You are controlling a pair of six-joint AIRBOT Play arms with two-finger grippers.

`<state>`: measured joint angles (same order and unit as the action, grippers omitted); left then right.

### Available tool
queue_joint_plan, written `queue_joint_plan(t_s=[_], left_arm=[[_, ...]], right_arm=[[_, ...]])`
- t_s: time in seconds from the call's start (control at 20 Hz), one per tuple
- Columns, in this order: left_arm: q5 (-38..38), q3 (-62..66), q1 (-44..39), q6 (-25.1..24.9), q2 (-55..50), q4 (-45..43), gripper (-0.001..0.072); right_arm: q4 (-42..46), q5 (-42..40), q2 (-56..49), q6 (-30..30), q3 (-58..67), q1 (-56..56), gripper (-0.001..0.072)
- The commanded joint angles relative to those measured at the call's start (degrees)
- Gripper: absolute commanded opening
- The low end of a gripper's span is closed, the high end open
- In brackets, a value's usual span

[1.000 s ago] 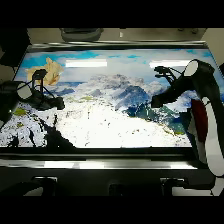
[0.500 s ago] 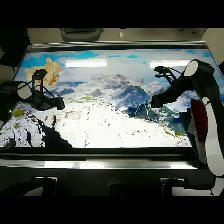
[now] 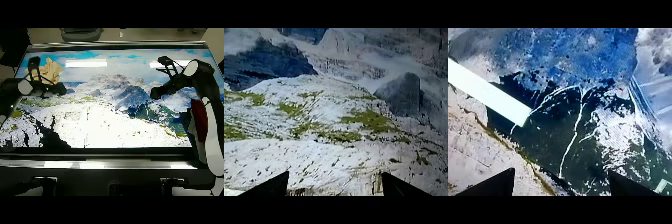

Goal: Fold the shirts.

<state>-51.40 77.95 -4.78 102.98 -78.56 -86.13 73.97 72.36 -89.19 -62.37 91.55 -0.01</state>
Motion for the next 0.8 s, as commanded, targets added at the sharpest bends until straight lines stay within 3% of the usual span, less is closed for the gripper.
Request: queue_joint_plan(t_s=[0.0,0.15,0.25,0.3,0.45,0.5,0.55,0.75], left_arm=[[4.63,15.21,7.26,3.65,-12.59,4.9,0.0718],[-2.25,36.96,15.65,12.31,-30.51,14.34,0.0718],[-2.56,43.06,19.69,19.8,-38.21,18.8,0.0713],[-0.5,41.66,21.24,23.23,-39.71,20.92,0.0634],[7.82,35.12,22.77,23.93,-40.79,25.14,0.0639],[9.27,34.93,22.62,23.93,-41.53,25.14,0.0708],[11.26,34.93,22.32,23.91,-42.14,25.4,0.072],[18.16,34.93,20.37,23.93,-43.93,26.23,0.072]], right_arm=[[-0.5,-4.92,-0.04,-0.02,-0.02,0.04,0.0672],[-0.55,-2.97,-0.04,-0.02,-0.04,0.04,0.0672],[-0.72,-1.97,-0.04,0.0,-0.15,0.04,0.0672],[-0.72,-1.57,-0.04,0.0,-0.15,0.04,0.0672],[-0.74,-1.36,-0.04,0.0,-0.15,0.04,0.0672],[-0.81,-1.29,-0.04,0.0,-0.15,0.04,0.0672],[-1.05,-1.18,-0.04,0.0,-0.15,0.04,0.0672],[-2.01,-0.04,-0.04,-0.02,-0.15,0.04,0.0672]])
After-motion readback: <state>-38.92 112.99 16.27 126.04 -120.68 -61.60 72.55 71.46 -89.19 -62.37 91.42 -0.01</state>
